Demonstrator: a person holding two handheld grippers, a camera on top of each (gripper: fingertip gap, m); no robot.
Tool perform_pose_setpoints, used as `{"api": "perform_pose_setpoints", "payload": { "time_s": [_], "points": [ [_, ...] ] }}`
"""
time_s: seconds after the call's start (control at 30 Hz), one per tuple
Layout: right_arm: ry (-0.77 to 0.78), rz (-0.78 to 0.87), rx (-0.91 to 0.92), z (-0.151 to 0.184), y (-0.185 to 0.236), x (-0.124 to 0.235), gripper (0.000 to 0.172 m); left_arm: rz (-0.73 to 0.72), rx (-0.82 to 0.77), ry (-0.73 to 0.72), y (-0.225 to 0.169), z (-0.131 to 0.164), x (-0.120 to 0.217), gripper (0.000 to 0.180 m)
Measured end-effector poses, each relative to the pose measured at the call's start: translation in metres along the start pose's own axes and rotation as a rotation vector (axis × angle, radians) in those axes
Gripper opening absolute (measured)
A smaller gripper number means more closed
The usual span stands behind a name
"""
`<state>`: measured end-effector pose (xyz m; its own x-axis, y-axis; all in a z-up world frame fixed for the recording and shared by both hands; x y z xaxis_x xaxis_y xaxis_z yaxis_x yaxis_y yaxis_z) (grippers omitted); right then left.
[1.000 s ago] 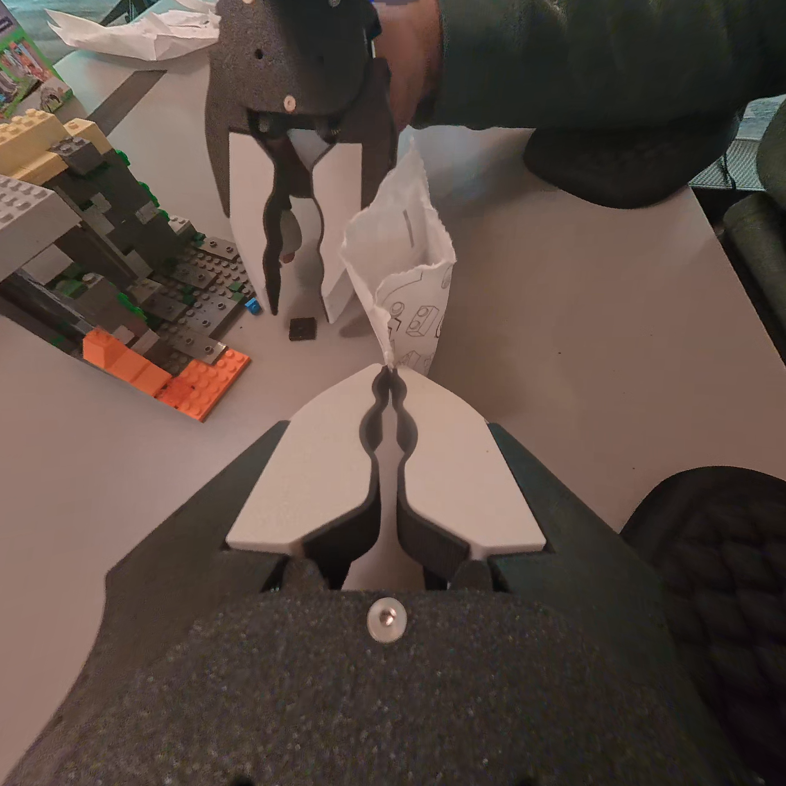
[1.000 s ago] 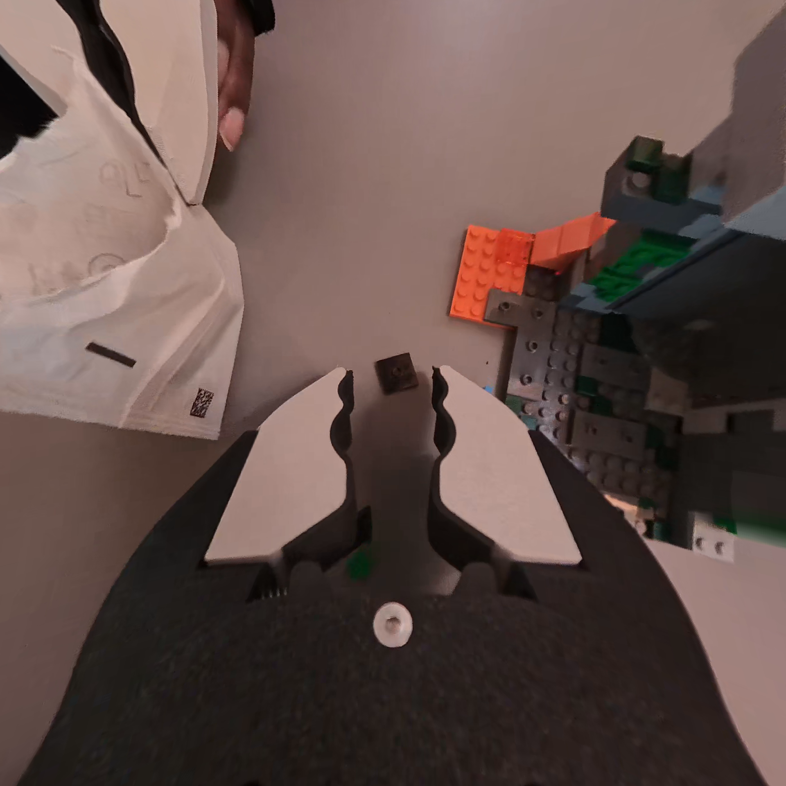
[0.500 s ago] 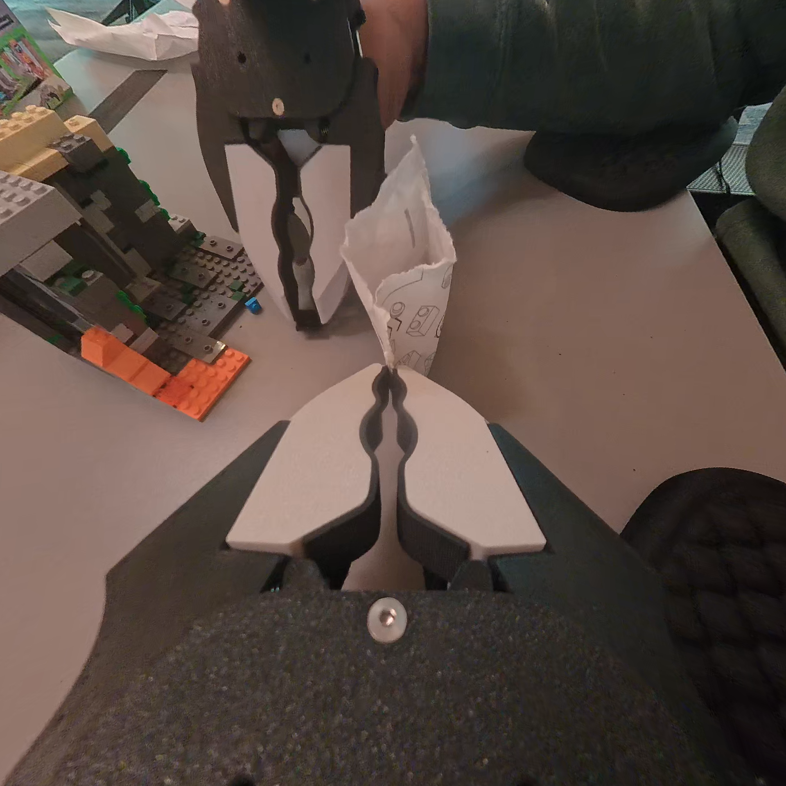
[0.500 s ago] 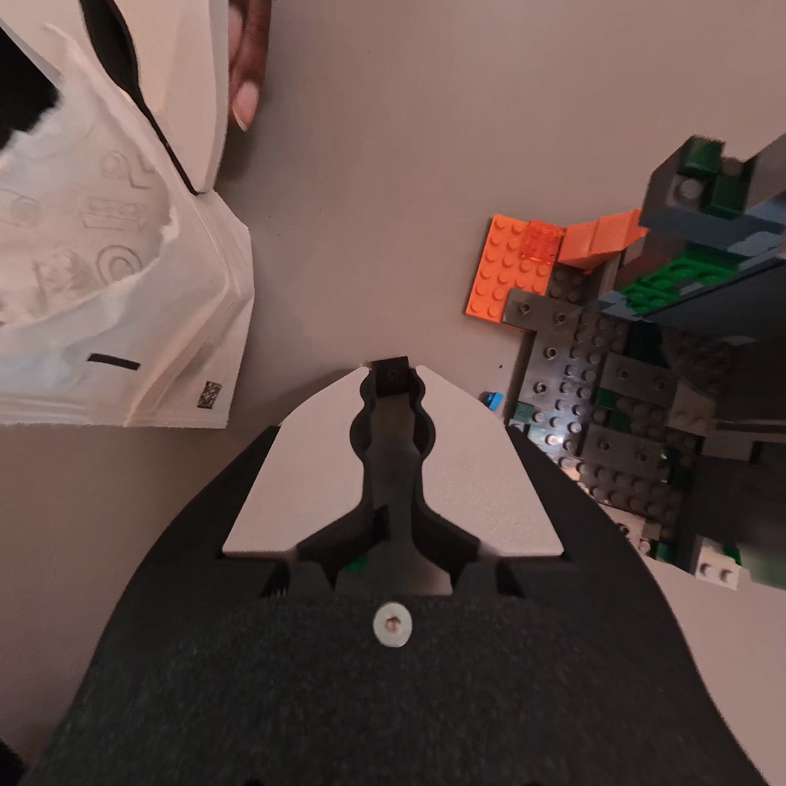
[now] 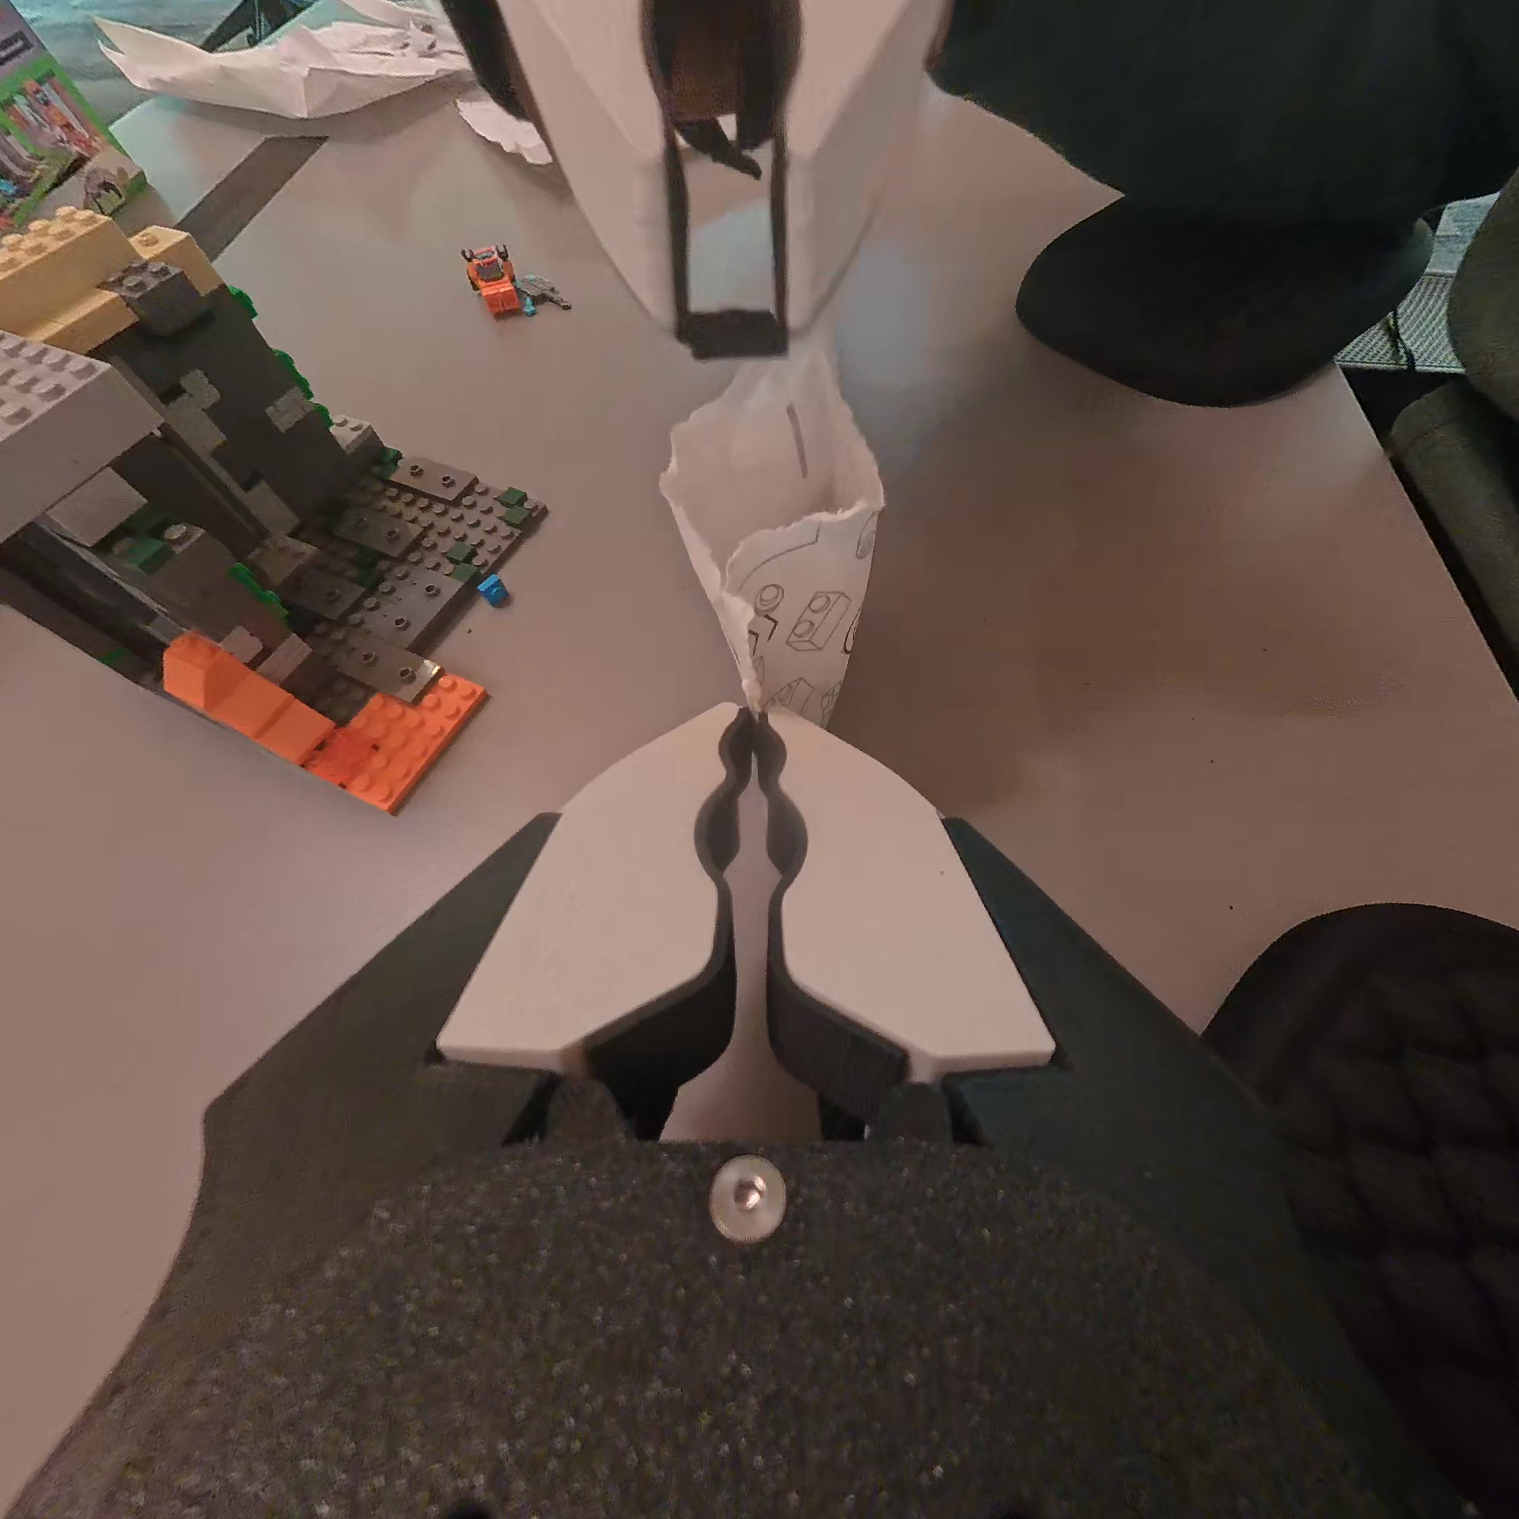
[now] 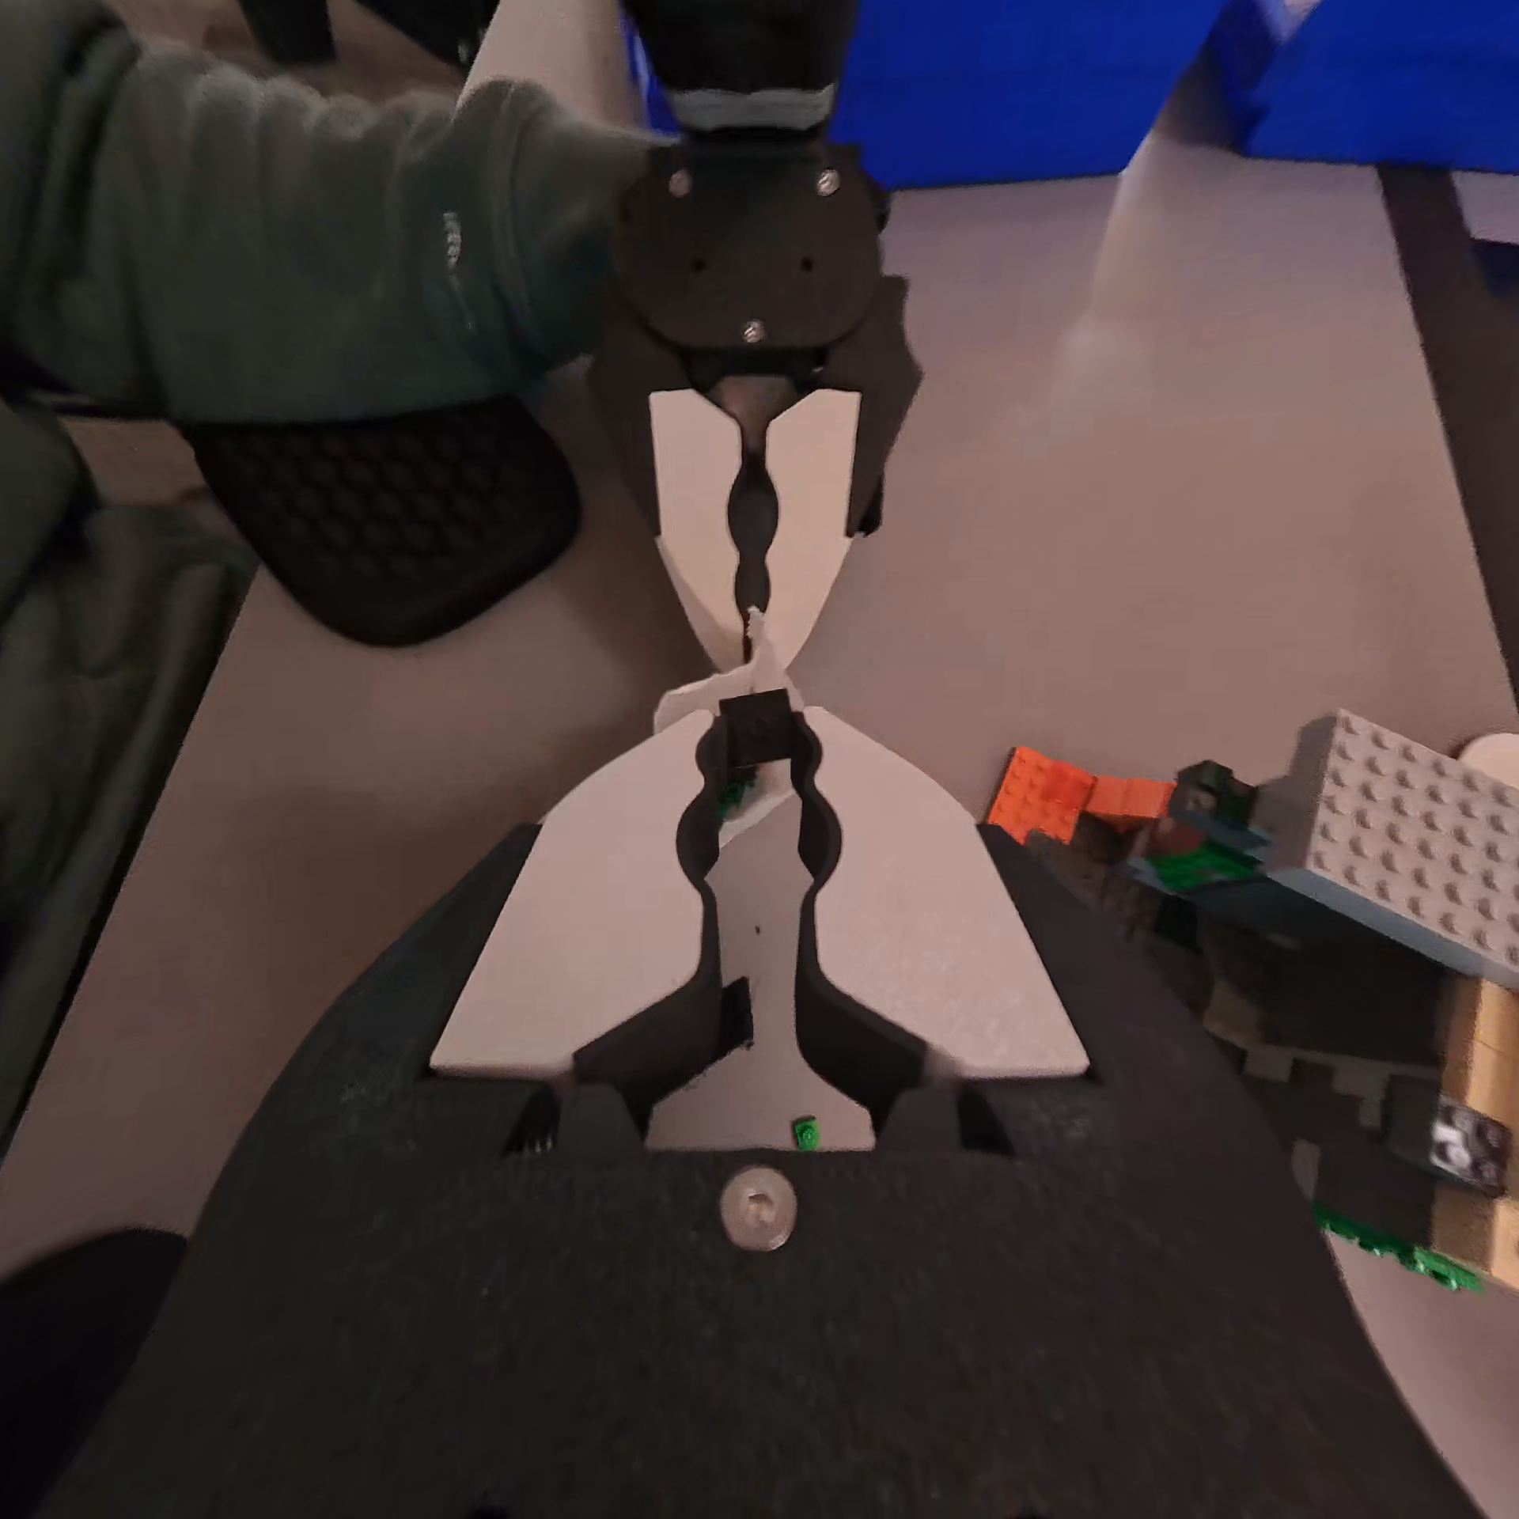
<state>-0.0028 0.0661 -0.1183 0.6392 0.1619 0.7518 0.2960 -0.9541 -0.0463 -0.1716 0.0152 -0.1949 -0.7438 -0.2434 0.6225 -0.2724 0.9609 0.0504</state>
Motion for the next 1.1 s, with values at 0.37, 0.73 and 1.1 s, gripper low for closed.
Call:
{"api": "perform_pose_setpoints", "payload": {
  "time_s": [0.37,0.73,1.1],
  "points": [
    [0.046,-0.044,0.037,0.004,0.005,-0.012,0.029,0.001,-0.002,0.001,0.0,0.0,0.0,0.0],
    [-0.063,-0.046,-0.074,0.018,-0.014,0.006,0.028,0.001,-0.003,0.004,0.0,0.0,0.0,0.0],
    [0.161,0.174,-0.304,0.082,-0.064,-0.034,0.021,0.004,-0.001,0.003,0.0,-0.001,-0.001,0.0]
  ]
}}
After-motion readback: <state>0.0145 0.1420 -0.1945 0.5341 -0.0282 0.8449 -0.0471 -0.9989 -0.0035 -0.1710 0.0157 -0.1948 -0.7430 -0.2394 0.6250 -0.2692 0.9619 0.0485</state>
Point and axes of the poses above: each gripper's, where its closed fingertips meet, x back along the fingers, z out of its underside, y = z × x across the jaws, the point moved 9 cm from there along x, back along the fingers, and after that the axes turned 10 degrees about y, right-handed, at the moved point
